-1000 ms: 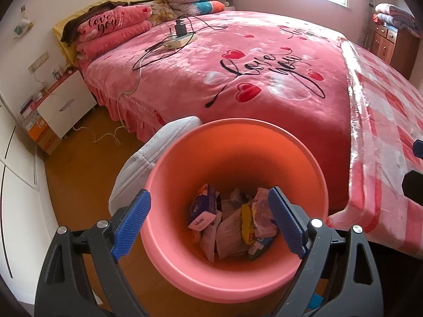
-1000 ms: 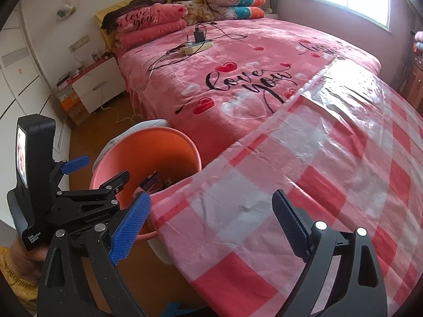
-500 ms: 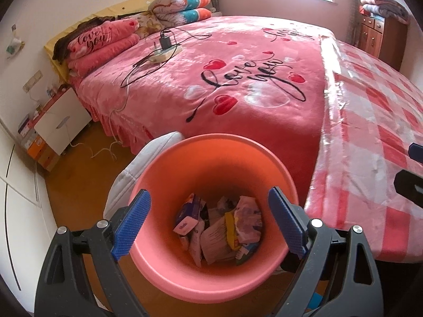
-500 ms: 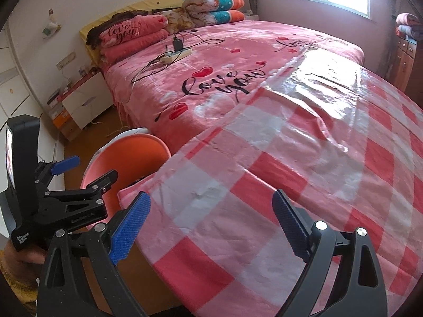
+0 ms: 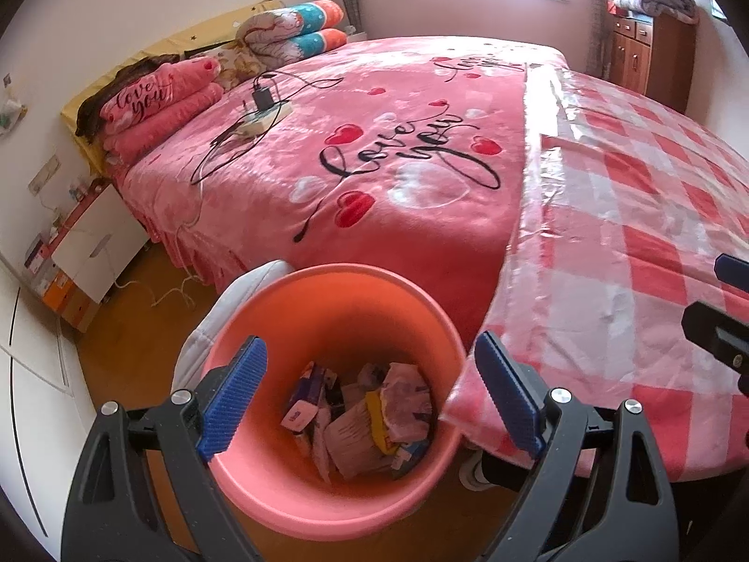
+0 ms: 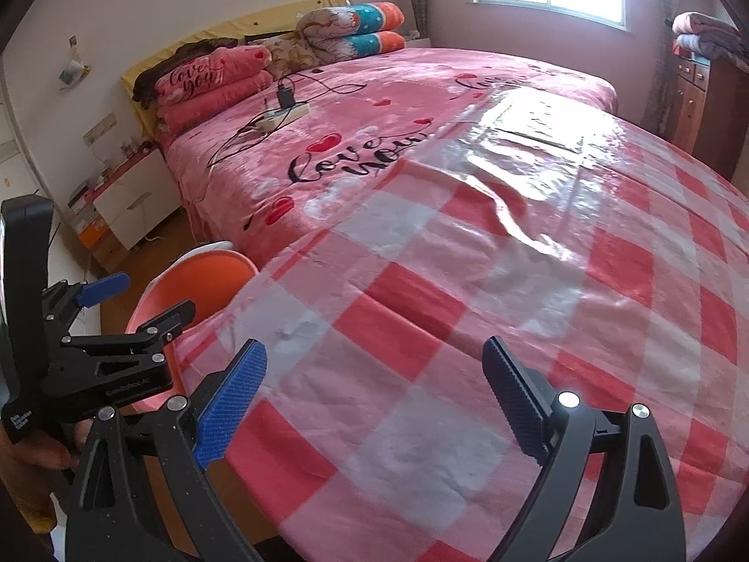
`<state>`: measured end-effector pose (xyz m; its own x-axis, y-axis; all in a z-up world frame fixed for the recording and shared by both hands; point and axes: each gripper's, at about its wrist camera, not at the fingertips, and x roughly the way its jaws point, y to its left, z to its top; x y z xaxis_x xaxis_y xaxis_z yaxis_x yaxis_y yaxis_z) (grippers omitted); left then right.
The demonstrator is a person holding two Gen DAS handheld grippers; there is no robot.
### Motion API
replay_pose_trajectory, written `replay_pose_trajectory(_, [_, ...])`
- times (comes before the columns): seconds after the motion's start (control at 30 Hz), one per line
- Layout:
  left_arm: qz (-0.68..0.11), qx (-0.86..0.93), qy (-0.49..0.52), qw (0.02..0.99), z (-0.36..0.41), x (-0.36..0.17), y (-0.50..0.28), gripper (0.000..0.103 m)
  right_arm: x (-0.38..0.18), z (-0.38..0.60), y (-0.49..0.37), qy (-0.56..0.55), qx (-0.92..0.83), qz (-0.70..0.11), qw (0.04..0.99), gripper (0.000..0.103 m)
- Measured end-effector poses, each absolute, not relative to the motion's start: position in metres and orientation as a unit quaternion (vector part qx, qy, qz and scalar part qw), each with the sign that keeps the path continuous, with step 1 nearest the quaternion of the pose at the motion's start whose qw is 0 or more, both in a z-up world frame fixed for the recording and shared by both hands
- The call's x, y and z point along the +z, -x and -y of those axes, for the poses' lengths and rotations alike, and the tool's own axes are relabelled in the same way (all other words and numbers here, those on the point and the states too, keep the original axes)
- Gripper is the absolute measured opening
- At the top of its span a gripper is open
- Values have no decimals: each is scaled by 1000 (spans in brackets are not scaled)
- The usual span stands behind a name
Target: Collect trash
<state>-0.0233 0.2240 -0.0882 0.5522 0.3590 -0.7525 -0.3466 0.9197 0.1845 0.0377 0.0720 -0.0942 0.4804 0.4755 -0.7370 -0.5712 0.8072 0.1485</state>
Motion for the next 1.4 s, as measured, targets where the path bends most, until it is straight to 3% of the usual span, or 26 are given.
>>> replay_pose_trajectory(1.4, [-371,92,-46,923,-83,-42,-43,98,-76,72,-71,17,139,-320,937,92])
